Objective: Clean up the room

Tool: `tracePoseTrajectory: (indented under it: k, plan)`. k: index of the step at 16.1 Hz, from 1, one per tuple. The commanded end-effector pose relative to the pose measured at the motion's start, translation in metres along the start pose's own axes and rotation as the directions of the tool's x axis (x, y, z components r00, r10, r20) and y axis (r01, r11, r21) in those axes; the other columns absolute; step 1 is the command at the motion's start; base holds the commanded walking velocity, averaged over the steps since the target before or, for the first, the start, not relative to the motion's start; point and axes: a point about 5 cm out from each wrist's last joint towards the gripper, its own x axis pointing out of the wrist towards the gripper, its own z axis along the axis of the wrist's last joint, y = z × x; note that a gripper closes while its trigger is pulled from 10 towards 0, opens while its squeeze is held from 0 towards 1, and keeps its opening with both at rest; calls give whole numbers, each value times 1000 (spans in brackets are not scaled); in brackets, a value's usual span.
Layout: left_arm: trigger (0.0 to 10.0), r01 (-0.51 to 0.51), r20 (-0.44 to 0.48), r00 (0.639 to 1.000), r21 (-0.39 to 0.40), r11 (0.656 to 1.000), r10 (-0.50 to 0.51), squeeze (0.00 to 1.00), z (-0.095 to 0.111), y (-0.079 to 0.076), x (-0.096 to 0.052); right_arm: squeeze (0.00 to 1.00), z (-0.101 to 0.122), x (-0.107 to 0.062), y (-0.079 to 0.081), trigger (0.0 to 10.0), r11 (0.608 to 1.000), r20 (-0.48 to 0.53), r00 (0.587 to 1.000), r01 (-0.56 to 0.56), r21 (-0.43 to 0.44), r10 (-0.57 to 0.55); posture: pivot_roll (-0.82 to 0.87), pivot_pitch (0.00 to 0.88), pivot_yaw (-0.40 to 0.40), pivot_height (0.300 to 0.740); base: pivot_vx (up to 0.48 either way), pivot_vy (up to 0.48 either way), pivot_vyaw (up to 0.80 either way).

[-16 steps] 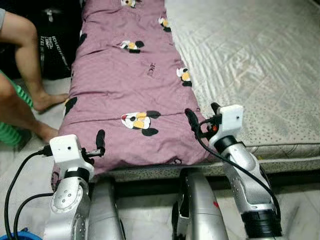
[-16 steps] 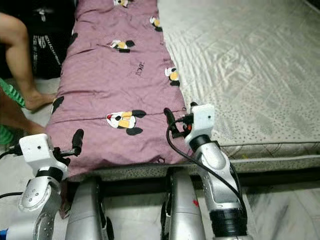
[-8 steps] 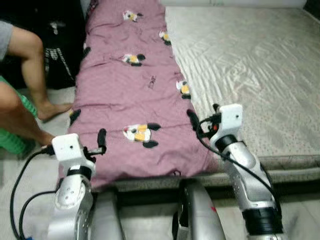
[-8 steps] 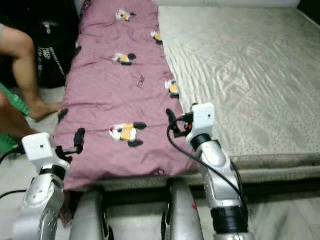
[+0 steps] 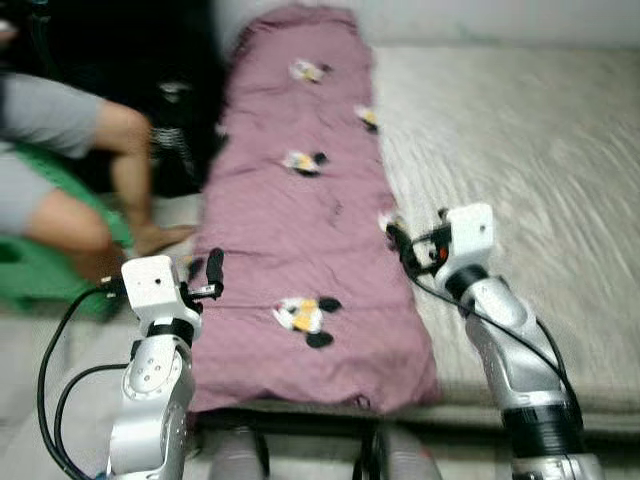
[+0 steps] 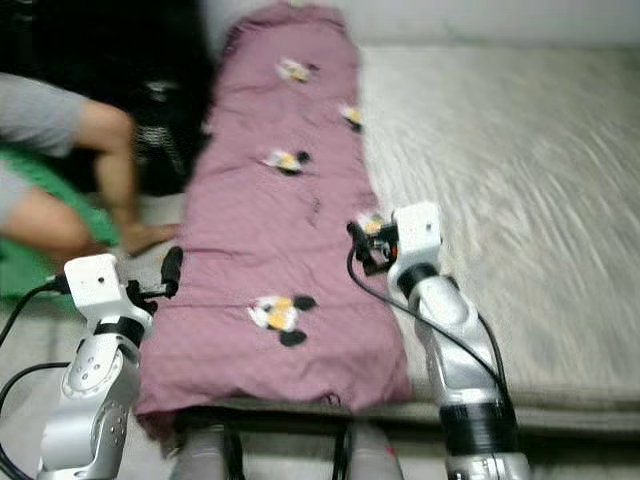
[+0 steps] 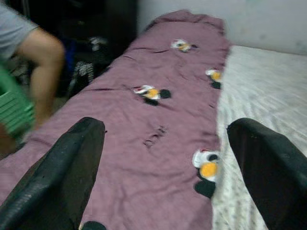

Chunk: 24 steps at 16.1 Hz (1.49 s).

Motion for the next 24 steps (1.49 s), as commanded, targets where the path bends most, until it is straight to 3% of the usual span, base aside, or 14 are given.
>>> tracePoseTrajectory:
  k: [1,4,5,6,11,13,16,19,24]
  plan:
    - [10000,-6,19,1000,32,999,5,0,1,5,-1,0,-4,-3,9,10000,1000,-4,1000,-18,-1,18,-15,0,26,740,0,0,0]
    - [10000,-22,26,999,55,998,21,0,2,8,-1,0,-11,-8,11,10000,998,54,997,61,-24,-59,13,0,14,740,0,0,0]
    - [10000,-24,22,1000,67,997,22,0,-2,9,-2,0,-19,-11,5,10000,992,45,993,114,-60,-112,16,0,12,740,0,0,0]
    - [10000,-26,12,1000,53,998,26,0,-5,10,0,0,-34,-15,-6,10000,979,-32,978,204,-15,-205,0,0,19,740,0,0,0]
    - [10000,-7,39,999,77,997,4,0,1,1,14,0,-23,3,-2,10000,989,4,989,146,-1,-146,-22,0,21,740,0,0,0]
    - [10000,-13,21,1000,100,995,11,0,-4,3,7,0,-23,2,-4,10000,985,12,985,171,8,-171,-22,0,16,740,0,0,0]
    - [10000,2,-14,1000,74,997,-1,0,-16,-1,-2,0,-33,-5,3,10000,987,-8,987,162,9,-162,-30,0,19,740,0,0,0]
    - [10000,27,-23,999,65,998,-25,0,-19,-9,-2,0,-33,-2,2,10000,987,-8,987,161,11,-161,-39,0,22,740,-216,0,0]
    - [10000,18,-24,1000,58,998,-17,0,-18,-6,0,0,-32,-1,-3,10000,987,-7,987,161,-6,-161,-43,0,11,740,-228,0,0]
